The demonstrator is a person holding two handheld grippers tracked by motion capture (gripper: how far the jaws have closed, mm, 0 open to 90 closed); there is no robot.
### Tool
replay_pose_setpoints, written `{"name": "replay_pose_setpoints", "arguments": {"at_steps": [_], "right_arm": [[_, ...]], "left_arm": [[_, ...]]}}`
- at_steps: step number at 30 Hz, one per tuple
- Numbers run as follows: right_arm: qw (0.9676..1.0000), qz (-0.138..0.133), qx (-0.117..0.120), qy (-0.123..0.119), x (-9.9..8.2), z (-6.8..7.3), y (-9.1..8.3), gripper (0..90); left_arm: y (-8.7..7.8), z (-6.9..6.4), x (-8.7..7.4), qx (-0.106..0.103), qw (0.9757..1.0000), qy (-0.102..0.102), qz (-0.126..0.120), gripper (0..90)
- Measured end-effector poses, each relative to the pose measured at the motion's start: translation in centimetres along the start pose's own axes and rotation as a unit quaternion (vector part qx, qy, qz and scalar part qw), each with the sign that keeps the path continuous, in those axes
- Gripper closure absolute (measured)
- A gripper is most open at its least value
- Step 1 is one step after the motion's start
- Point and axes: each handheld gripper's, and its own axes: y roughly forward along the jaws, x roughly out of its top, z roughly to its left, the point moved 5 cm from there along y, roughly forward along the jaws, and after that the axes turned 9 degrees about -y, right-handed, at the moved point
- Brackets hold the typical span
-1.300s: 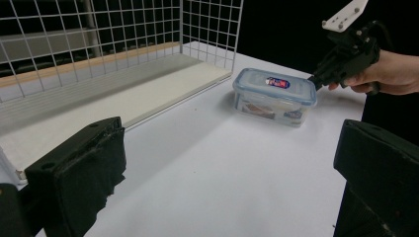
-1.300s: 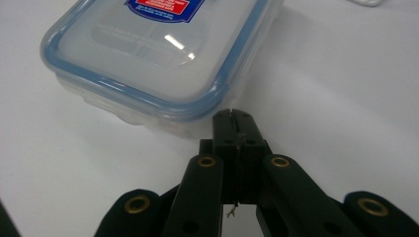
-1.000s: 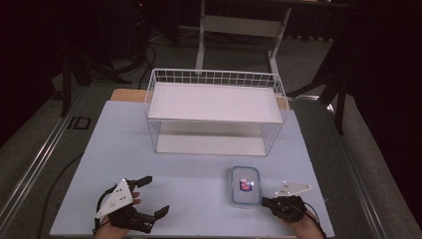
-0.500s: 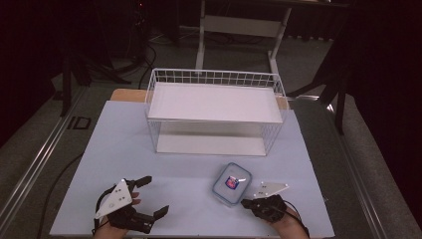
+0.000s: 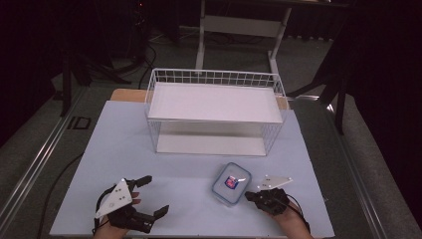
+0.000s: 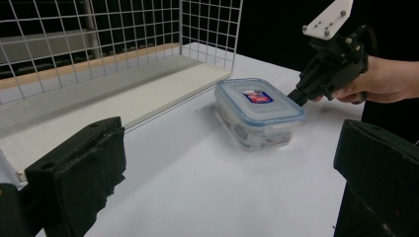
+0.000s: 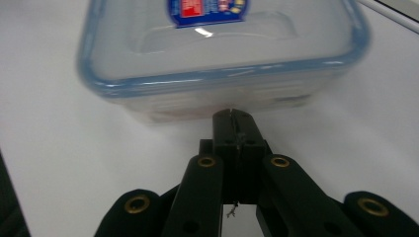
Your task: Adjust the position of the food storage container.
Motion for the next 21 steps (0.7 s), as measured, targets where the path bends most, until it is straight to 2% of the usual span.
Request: {"name": "replay_pose_setpoints", "arguments": {"at_steps": [11,13,15,18,21], "right_arm": [[0.9989,-0.015,0.043,-0.014,2.6,2.4,2.3,90.0],[0.9985,-0.016,0.052,-0.010,2.8,2.6,2.7,90.0],[0.9990,-0.003,0.032,-0.029,2.4,2.2,2.6,90.0],[0.9997,0.007,0.002,-0.025,1.7,0.7,1.9,90.0],[0.9995,0.007,-0.030,0.001,1.1,-1.7,1.2,90.0]], "left_arm": [[0.0,0.0,0.0,-0.002,1.0000,-0.001,0.000,0.6],[0.0,-0.1,0.0,-0.002,1.0000,0.000,-0.001,0.7],[-0.1,0.0,0.0,-0.002,1.0000,-0.001,-0.002,0.6],[0.0,0.0,0.0,-0.002,1.0000,0.000,-0.001,0.7],[0.0,0.0,0.0,-0.002,1.0000,-0.001,0.000,0.7]]}}
